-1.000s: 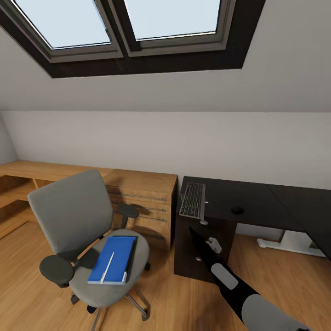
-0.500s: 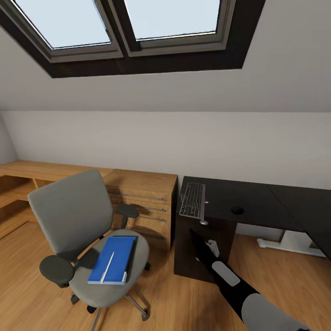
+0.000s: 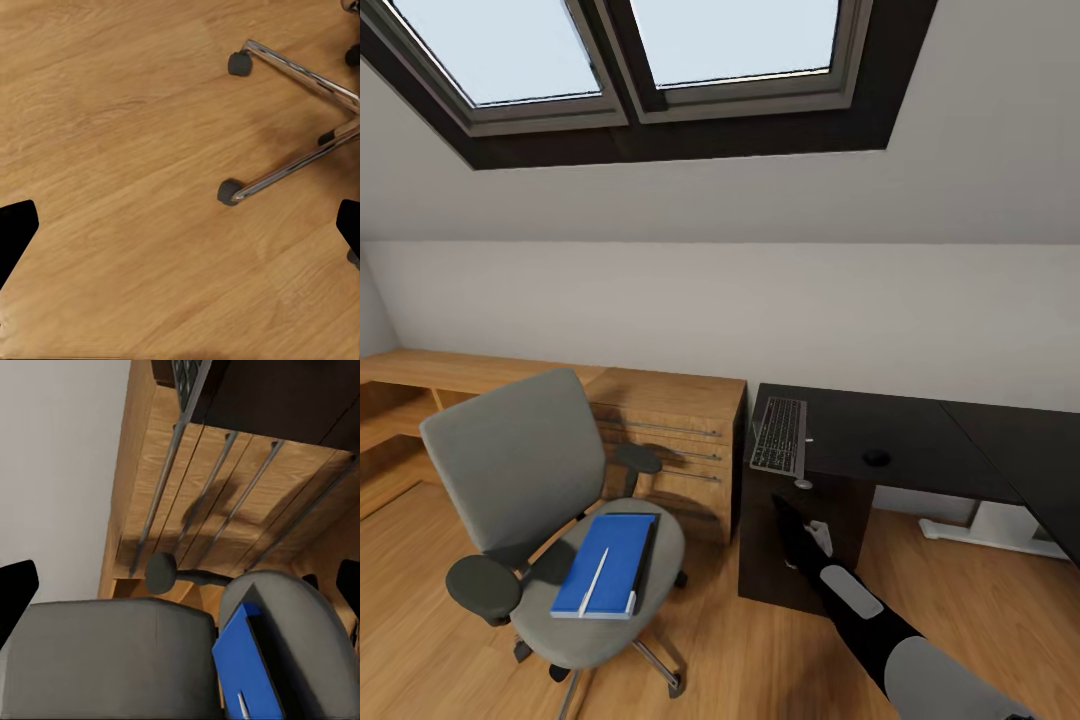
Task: In the bedroom, organize the workspace by keeping the computer under the desk, ensuring the monitor is on the desk, placing the keyboard on the desk next to the monitor, placing the mouse on the desk next to the keyboard, moving the folder from the swivel chair onto the desk next to the mouse, stacking the notebook on top of the folder with the pen on top of the notebook, and positioning the swivel chair next to the desk.
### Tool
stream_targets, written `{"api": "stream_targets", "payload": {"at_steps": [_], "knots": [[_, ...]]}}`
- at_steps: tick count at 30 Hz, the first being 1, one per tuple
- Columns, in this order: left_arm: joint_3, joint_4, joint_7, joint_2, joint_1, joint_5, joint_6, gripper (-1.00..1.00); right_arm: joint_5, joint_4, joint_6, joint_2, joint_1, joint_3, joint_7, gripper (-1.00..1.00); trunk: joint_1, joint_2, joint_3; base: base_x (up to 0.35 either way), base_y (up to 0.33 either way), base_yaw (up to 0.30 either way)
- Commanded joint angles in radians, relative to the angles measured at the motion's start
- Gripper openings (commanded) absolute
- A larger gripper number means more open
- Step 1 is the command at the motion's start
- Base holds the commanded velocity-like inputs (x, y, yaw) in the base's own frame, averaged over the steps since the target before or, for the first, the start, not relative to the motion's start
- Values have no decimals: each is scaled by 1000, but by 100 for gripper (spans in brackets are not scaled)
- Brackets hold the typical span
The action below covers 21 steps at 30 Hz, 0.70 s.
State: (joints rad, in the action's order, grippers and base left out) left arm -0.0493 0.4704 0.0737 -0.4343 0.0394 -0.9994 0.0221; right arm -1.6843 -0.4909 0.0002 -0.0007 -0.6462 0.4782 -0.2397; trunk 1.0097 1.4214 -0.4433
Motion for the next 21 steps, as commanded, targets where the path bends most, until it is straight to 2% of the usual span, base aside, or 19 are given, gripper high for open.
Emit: {"api": "stream_targets", "payload": {"at_steps": [1, 4, 13, 21], "knots": [[-2, -4, 3, 6, 1, -11, -3, 100, -8, 6, 2, 5, -1, 8, -3, 100, 0, 1, -1, 0, 0, 0], [-2, -3, 3, 23, 1, -11, -3, 100, -8, 6, 3, 20, -1, 8, -3, 100, 0, 1, -1, 0, 0, 0], [-5, -21, 4, 60, 1, -11, 3, 100, 10, 14, 4, 19, -1, 12, -3, 100, 0, 1, -1, 0, 0, 0], [-6, -30, 4, 71, 1, -10, 4, 100, 55, 18, 4, 15, -1, 13, -4, 100, 0, 1, -1, 0, 0, 0]]}}
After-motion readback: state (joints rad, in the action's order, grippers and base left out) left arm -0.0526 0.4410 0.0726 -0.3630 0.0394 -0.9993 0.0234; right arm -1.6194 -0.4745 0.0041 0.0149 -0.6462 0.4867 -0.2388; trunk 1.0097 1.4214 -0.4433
